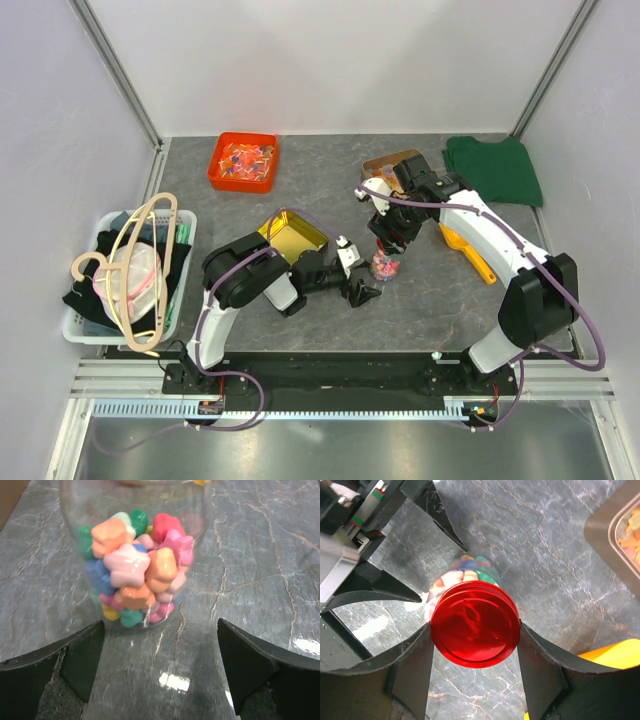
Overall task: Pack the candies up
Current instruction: Close the bottle lid on the packing bottle.
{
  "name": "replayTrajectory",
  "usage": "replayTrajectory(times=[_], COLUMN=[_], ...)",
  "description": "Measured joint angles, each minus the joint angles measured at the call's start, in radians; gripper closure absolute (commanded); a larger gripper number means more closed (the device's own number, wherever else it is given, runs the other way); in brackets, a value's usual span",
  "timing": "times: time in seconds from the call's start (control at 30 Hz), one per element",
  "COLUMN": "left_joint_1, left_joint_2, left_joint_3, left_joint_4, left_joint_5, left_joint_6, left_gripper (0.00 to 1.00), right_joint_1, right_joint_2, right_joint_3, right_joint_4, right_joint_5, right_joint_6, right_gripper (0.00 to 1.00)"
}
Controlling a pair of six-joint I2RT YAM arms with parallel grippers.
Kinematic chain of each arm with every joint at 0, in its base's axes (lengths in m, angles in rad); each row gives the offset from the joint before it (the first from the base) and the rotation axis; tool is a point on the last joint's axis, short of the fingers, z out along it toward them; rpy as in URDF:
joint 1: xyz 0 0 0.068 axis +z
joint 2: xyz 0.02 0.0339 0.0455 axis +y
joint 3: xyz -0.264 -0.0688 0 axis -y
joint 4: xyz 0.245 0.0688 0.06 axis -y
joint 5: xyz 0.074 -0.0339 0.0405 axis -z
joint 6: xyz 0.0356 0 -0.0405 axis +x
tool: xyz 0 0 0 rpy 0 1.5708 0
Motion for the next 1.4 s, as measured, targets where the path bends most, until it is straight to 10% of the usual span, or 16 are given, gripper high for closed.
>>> replayTrajectory(times=[0.97, 1.27, 1.4], left_joint_1=[-0.061, -0.068, -0.068], left_joint_2=[0.124, 0.137, 0.137], left_joint_3=[0.187, 0.196, 0.196], left_joint_4=[0.002, 0.01, 0.009], left_joint_5=[-0.002, 0.02, 0.032], left_joint_6=[-0.049, -0.004, 0.003], left_gripper=[0.01, 0.52, 0.53], right_joint_1=[-0.048, -0.045, -0.045], right_joint_2=[0.02, 0.018, 0.017], right_joint_3=[0.003, -0.008, -0.008], right_joint_4=[-0.114, -0.151, -0.162], right_joint_5=[-0.135, -0.144, -0.144], right_joint_6=[-0.021, -0.022, -0.021], right_gripper=[0.58, 0.58, 0.58])
